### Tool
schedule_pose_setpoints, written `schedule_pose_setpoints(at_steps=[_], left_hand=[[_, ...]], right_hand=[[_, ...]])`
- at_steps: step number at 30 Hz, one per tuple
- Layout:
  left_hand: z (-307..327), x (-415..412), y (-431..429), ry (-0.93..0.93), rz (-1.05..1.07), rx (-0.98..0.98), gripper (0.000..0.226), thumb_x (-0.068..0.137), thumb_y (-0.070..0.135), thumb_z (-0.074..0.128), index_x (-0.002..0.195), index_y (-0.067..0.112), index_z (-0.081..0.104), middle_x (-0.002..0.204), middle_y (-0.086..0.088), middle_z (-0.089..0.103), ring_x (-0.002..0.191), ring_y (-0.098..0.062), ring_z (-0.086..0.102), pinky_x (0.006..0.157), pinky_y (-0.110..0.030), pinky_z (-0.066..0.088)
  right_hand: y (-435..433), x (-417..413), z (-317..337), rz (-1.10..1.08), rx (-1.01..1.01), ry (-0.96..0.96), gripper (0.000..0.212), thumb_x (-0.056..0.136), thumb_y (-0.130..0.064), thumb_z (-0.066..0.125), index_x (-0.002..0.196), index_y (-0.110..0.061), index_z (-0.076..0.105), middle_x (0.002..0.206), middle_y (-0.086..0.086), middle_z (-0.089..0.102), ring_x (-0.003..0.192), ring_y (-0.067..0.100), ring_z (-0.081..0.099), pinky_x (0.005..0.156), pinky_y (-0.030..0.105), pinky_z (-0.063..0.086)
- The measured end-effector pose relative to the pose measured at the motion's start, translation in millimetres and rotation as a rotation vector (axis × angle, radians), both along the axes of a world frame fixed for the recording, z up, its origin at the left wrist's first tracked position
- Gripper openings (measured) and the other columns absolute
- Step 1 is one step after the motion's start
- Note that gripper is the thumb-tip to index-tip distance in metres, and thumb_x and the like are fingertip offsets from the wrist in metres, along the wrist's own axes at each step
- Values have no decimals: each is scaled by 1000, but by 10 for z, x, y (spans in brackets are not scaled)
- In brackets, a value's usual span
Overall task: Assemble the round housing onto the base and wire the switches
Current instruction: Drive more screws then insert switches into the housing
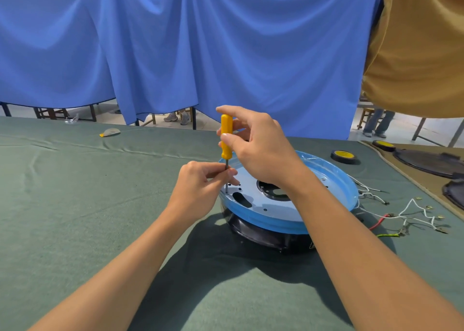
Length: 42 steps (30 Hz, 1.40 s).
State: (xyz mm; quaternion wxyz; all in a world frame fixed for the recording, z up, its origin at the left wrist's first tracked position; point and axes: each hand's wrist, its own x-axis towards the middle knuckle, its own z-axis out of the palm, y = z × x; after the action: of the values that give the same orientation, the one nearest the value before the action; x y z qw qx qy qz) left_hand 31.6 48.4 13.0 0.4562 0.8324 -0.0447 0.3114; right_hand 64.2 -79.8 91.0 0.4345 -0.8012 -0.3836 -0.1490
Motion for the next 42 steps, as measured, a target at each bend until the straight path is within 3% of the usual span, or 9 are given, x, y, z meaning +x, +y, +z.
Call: schedule_pose_setpoints(at_steps=[5,11,16,21,28,32,35,38,42], left_hand=[[-13,-12,-61,-87,72,118,13,90,15,68,90,9,79,81,2,76,73,-6,69,74,-15,50],[-9,-4,-28,-103,85,37,8,86,9,73,83,9,80,75,8,73,68,3,65,70,-11,45],[-18,-9,-46,-58,21,59,13,92,11,66,91,8,79,84,3,76,81,-7,69,76,-20,52],[-21,-1,-57,-148,180,24,7,77,12,80,82,11,77,73,10,66,65,2,63,70,-6,45],[0,-4,-7,-30,-29,3,13,91,9,66,89,9,79,90,-1,76,84,-3,67,79,-16,51],[15,-6,15,37,-87,-32,20,97,8,57,101,4,76,94,-3,77,95,-11,69,91,-30,52],[8,0,15,60,-118,-58,23,99,10,53,104,3,75,96,-4,77,99,-16,70,96,-37,52],[-19,3,-21,-1,-55,-33,16,95,16,62,95,10,78,87,4,77,86,-5,70,81,-23,51],[-42,21,-4,-98,55,-44,4,84,14,75,85,14,79,71,10,73,68,0,68,75,-24,53]], right_hand=[[5,2,-44,-145,-4,-157,24,87,-34,68,106,-20,60,80,-1,63,77,19,57,77,38,50],[-8,-19,-2,8,49,16,37,91,-13,58,128,-23,59,104,-2,68,97,21,65,96,41,47],[7,4,-36,-110,49,-144,18,88,-27,67,106,-24,65,78,-4,65,75,14,60,79,35,50],[21,11,-19,-69,-6,-30,40,91,-27,61,131,-24,56,107,-4,67,106,21,59,98,40,46],[7,-1,-18,-136,53,-54,26,82,-35,74,104,-24,66,84,-7,66,86,17,62,85,33,50],[-2,2,-10,-9,80,64,39,88,-17,65,127,-22,60,99,-3,69,95,16,65,94,35,51],[9,1,-19,-37,72,-22,36,88,-12,65,121,-25,63,88,-3,67,80,12,65,80,18,51],[9,17,-33,-122,53,-113,25,85,-23,71,109,-26,64,80,-2,64,67,9,57,66,13,43],[13,22,-41,-146,41,-137,27,85,-33,71,108,-23,61,87,-1,64,77,14,56,75,29,48]])
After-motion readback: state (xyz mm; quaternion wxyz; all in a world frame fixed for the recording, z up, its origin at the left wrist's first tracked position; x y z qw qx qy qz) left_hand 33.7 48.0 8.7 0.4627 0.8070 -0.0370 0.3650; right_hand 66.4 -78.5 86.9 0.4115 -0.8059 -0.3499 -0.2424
